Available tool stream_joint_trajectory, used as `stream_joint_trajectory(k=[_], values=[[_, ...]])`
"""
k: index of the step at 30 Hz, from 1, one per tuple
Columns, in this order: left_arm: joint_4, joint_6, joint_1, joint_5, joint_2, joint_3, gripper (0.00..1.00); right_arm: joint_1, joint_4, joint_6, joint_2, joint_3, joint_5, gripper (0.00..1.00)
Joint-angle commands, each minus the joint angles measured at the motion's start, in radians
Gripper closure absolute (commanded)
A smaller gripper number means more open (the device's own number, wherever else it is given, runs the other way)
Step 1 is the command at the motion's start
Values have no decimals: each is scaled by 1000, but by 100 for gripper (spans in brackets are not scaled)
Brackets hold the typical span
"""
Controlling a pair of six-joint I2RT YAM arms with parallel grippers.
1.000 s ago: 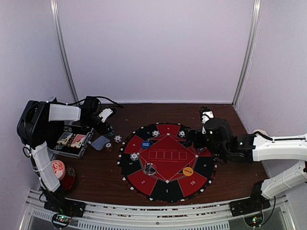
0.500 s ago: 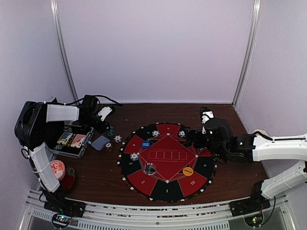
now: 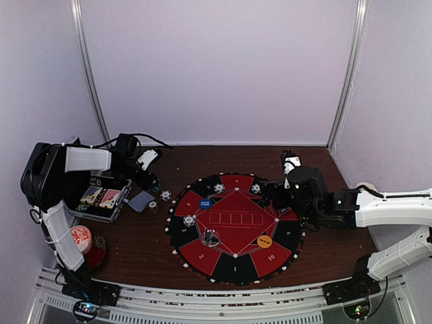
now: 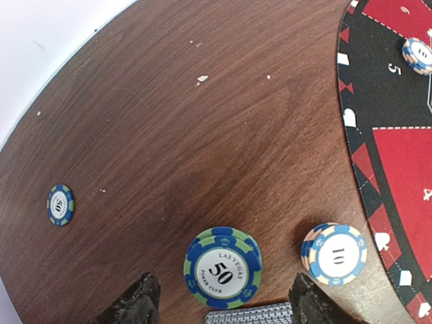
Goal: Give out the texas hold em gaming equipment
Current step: Pick up the pile of poker chips from the pile of poker chips.
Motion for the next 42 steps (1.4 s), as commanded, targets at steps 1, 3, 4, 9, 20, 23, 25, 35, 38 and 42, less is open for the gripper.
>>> stream_joint_trajectory(k=[1,3,4,9,20,23,25,35,38,42], values=[[26,-3,10,34,19,33,28,6,10,-6,-3,20,22,2],[21,-4,11,36,35,48,27,6,9,-6,-3,21,23,2],[18,-6,14,39,44,55,27,6,9,-6,-3,21,22,2],[0,-12,27,68,80,89,27,6,10,-6,0,21,24,2],[-16,-10,33,91,118,113,31,6,9,-6,3,21,25,2],[-16,-9,32,83,120,112,35,6,10,-6,2,22,25,2],[-16,-9,32,81,124,113,37,6,10,-6,2,22,25,2],[-26,-8,32,79,132,116,52,7,10,-6,-1,21,25,2],[-22,-8,33,82,126,112,59,6,10,-6,0,22,25,2],[-15,-8,32,81,102,100,63,6,10,-8,-1,21,25,2]])
